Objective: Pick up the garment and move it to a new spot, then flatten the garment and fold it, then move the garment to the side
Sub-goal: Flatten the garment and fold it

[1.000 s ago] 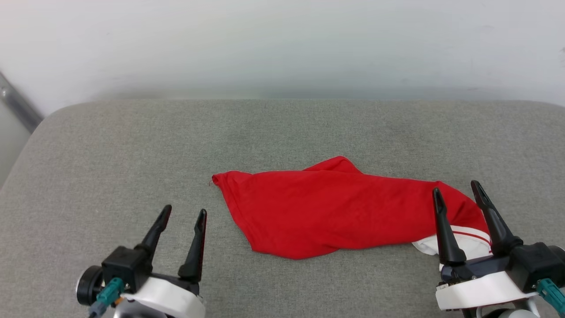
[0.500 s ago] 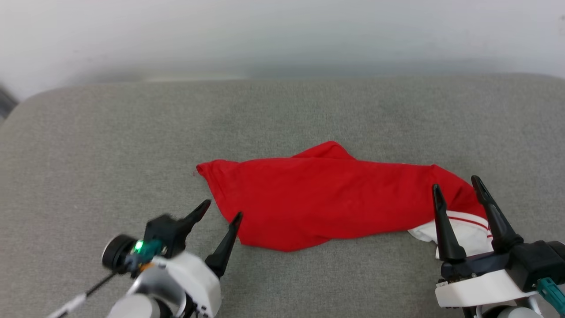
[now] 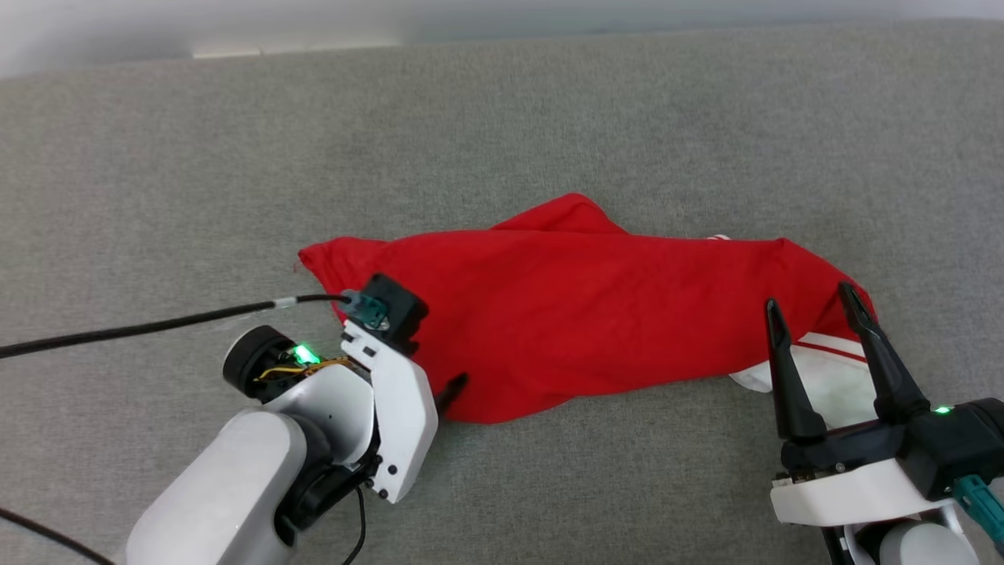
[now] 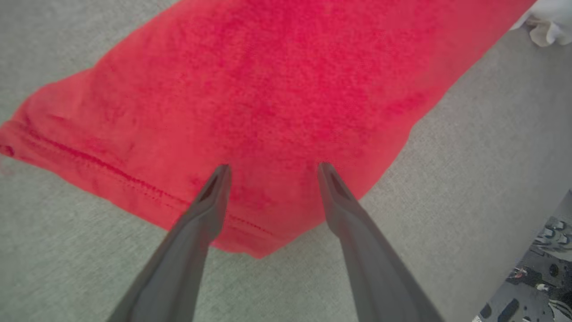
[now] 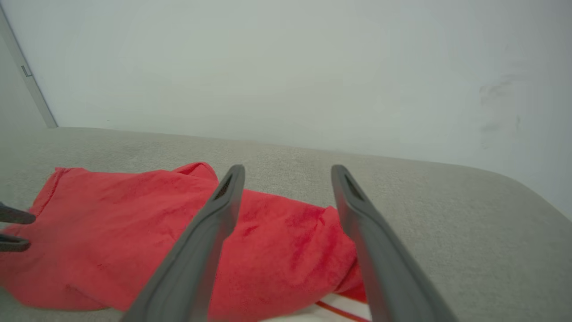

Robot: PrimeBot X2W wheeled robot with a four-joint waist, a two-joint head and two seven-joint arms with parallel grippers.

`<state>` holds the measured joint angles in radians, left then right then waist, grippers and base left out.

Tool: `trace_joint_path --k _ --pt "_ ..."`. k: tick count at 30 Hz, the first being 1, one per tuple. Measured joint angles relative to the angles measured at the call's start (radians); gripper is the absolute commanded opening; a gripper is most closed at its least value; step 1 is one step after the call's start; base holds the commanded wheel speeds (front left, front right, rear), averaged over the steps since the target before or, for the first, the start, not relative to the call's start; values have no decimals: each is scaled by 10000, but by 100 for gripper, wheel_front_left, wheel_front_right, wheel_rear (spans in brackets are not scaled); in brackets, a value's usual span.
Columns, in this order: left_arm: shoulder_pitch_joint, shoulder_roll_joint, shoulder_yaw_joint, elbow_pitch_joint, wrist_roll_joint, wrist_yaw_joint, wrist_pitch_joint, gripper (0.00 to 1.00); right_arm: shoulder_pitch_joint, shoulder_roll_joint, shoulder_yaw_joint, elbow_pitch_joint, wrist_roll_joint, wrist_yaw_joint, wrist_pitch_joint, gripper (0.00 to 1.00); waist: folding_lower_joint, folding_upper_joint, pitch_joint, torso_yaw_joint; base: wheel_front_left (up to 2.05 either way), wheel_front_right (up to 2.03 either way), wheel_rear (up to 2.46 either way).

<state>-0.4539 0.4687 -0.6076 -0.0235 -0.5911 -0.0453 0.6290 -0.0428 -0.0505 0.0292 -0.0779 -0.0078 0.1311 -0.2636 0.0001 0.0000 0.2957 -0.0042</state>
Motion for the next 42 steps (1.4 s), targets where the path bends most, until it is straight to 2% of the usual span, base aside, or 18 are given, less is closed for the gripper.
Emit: trace_joint_path --k 9,10,11,12,19,30,37,38,39,40,42 --pt "-743 -169 -627 1260 479 -261 257 100 -201 0 -25 -31 8 0 2 100 1 0 708 -201 0 0 0" --pt "-809 -167 -708 1394 520 -332 290 91 -202 0 -21 -27 8 0 2 100 0 0 726 -211 0 0 0" --pt "-873 -163 -798 1499 533 -366 297 2 -203 0 -21 -25 8 0 0 100 0 0 733 -214 0 0 0" --pt "-906 -173 -878 1559 548 -435 290 0 -204 0 -21 -23 8 0 0 100 0 0 731 -214 0 0 0" --pt "-774 -447 -1607 1417 244 -700 -165 0 -192 0 -33 224 8 0 2 100 1 0 336 -161 0 0 0" --pt "-155 -1262 -4487 -706 -947 -826 502 0 -5 0 -291 523 56 0 0 100 0 0 -937 -54 0 0 0" --pt "-209 -1751 -5402 63 -1319 -836 341 0 5 0 -382 581 84 0 2 100 -1 0 -1112 -204 0 0 0" --pt "-211 -1808 -5438 255 -1313 -836 224 27 6 0 -376 594 84 0 0 100 -1 0 -1113 -231 0 0 0" --pt "-224 -1822 -5430 491 -1246 -836 82 86 6 0 -364 614 86 0 2 100 -1 0 -1110 -258 0 0 0" --pt "-269 -1801 -5432 688 -1126 -836 -61 100 6 0 -368 631 90 0 0 100 -1 0 -1106 -282 0 0 0" --pt "-341 -1735 -5283 1047 -947 -815 -470 100 6 0 -403 663 146 0 2 100 -1 0 -1126 -303 0 0 0"
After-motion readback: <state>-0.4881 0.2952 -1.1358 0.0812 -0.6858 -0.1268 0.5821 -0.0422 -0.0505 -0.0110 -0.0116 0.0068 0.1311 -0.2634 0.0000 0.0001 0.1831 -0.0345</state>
